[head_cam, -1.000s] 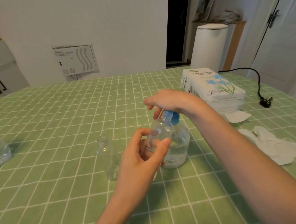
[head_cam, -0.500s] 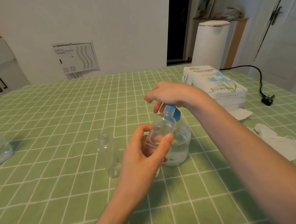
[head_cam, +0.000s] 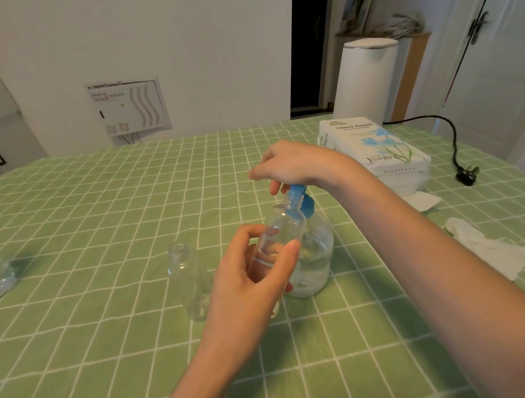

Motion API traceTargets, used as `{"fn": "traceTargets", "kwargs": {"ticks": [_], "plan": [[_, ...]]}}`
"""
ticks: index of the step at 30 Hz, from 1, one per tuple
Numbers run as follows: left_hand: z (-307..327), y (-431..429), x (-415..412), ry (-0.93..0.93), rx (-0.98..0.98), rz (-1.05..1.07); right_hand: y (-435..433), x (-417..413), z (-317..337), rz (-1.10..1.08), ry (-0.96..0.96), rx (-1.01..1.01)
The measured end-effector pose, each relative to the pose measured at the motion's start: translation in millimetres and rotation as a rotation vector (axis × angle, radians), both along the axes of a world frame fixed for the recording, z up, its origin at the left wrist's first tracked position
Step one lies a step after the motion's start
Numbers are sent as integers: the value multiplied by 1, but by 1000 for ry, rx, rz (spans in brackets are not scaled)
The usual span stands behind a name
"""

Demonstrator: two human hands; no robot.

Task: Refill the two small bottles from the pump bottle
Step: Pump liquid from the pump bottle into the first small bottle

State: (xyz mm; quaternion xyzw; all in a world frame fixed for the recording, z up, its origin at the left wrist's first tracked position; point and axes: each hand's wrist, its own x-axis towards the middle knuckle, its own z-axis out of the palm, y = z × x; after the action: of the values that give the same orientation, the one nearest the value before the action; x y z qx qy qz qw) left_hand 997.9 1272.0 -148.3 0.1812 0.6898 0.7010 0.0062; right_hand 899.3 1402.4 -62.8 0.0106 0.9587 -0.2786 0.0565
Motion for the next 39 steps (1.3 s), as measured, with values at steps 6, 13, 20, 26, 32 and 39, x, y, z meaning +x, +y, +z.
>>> {"fn": "traceTargets", "kwargs": {"ticks": [6, 13, 20, 26, 32, 39], "plan": [[1, 1, 1, 3, -9, 4, -3, 1, -2, 8, -43, -20], [-2, 2, 1, -5, -19, 14, -3, 1, -10, -5, -62, -25], [-2, 2, 1, -13, -8, 8, -2, 3, -9, -42, 20, -58], [-1, 2, 1, 0, -3, 7, -2, 1, -1, -55, 77, 7], [-1, 3, 2, -12, 21, 7, -3, 3, -6, -54, 18, -51], [-3, 3, 2, -27, 17, 7, -2, 4, -10, -43, 12, -39]]}}
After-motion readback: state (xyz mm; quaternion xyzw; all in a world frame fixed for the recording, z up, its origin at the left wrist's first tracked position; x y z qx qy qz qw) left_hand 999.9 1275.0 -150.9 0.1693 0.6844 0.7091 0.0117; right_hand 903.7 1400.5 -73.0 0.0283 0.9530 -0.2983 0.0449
